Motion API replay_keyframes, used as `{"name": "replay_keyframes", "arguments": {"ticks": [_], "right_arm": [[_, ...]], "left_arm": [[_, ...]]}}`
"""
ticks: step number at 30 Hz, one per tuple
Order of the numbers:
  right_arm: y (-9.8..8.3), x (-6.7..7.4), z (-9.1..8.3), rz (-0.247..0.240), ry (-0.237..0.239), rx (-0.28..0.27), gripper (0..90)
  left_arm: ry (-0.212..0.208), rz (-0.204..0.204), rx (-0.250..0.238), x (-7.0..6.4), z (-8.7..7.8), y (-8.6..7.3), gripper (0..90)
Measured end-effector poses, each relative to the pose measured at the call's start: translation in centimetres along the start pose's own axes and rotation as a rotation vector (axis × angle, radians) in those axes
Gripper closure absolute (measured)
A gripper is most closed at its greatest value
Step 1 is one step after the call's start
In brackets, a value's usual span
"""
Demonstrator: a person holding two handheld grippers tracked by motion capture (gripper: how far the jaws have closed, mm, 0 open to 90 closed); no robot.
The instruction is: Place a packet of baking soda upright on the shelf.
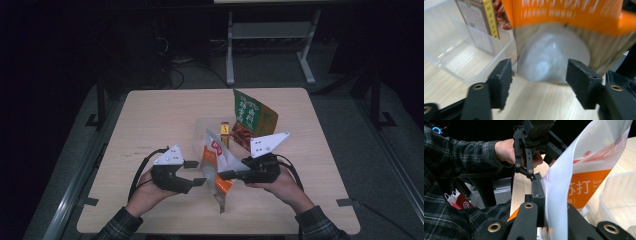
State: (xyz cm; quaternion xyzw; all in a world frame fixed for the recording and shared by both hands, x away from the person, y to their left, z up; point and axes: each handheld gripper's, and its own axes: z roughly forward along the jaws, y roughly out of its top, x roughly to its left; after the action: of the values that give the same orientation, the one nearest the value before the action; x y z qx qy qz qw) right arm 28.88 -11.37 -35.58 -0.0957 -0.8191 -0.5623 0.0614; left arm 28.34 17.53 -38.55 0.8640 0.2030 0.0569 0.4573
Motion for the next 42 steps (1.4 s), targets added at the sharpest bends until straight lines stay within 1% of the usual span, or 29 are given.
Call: {"name": "replay_keyframes", "arguments": {"ticks": [3, 5, 7, 8, 9, 11, 14, 15, 18, 19, 21, 23, 25, 29, 31, 33, 37, 39, 41, 42], "right_arm": [[0.7, -0.1, -0.2, -0.018, 0.000, 0.001, 90.0], [1.3, -0.4, -0.4, -0.033, -0.009, 0.011, 90.0], [1.8, -0.6, -0.4, -0.037, -0.015, 0.013, 90.0], [2.1, -0.8, -0.4, -0.047, -0.021, 0.012, 90.0], [2.3, -1.0, -0.4, -0.053, -0.023, 0.014, 90.0], [2.8, -1.2, -0.5, -0.055, -0.031, 0.011, 90.0], [3.6, -1.7, -0.7, -0.067, -0.046, 0.006, 90.0], [3.9, -1.9, -0.7, -0.064, -0.045, -0.001, 90.0], [4.8, -2.4, -0.9, -0.075, -0.066, -0.001, 90.0], [5.1, -2.7, -1.0, -0.077, -0.071, 0.000, 90.0], [5.6, -3.1, -1.1, -0.082, -0.078, -0.008, 90.0], [6.1, -3.6, -1.2, -0.083, -0.088, -0.014, 90.0], [6.6, -4.2, -1.3, -0.078, -0.104, -0.009, 90.0], [7.3, -5.7, -1.2, -0.070, -0.128, -0.002, 90.0], [7.6, -6.7, -1.0, -0.058, -0.144, 0.018, 90.0], [7.7, -7.3, -0.7, -0.054, -0.158, 0.034, 90.0], [8.0, -8.9, 0.1, -0.042, -0.185, 0.062, 90.0], [8.1, -9.5, 0.4, -0.036, -0.193, 0.075, 90.0], [8.2, -10.1, 0.7, -0.033, -0.197, 0.090, 90.0], [8.2, -10.4, 0.9, -0.042, -0.206, 0.101, 90.0]], "left_arm": [[0.006, -0.016, 0.014, 0.2, -0.5, -0.9, 30.1], [0.012, -0.007, 0.029, 0.4, -0.7, -1.4, 28.0], [0.018, -0.010, 0.037, 0.5, -0.9, -2.0, 26.6], [0.019, -0.012, 0.047, 0.6, -1.0, -2.3, 25.9], [0.023, -0.015, 0.046, 0.7, -1.0, -2.5, 25.2], [0.031, -0.025, 0.054, 1.0, -1.1, -3.1, 24.9], [0.037, -0.040, 0.068, 1.4, -1.0, -3.5, 24.7], [0.040, -0.039, 0.072, 1.6, -1.0, -3.6, 24.5], [0.044, -0.047, 0.069, 1.9, -0.9, -3.8, 24.5], [0.043, -0.060, 0.064, 1.9, -0.8, -3.9, 24.5], [0.043, -0.058, 0.069, 1.9, -0.7, -4.0, 24.5], [0.044, -0.057, 0.073, 2.0, -0.5, -4.1, 24.5], [0.043, -0.066, 0.071, 2.0, -0.5, -4.1, 24.5], [0.042, -0.064, 0.071, 2.0, -0.4, -4.2, 24.5], [0.041, -0.058, 0.074, 2.0, -0.3, -4.2, 24.5], [0.040, -0.060, 0.076, 2.0, -0.2, -4.2, 24.6], [0.041, -0.066, 0.078, 2.0, -0.1, -4.3, 24.6], [0.041, -0.060, 0.080, 2.1, -0.1, -4.3, 24.6], [0.039, -0.068, 0.078, 2.1, -0.1, -4.3, 24.6], [0.039, -0.067, 0.080, 2.1, -0.2, -4.3, 24.6]]}}
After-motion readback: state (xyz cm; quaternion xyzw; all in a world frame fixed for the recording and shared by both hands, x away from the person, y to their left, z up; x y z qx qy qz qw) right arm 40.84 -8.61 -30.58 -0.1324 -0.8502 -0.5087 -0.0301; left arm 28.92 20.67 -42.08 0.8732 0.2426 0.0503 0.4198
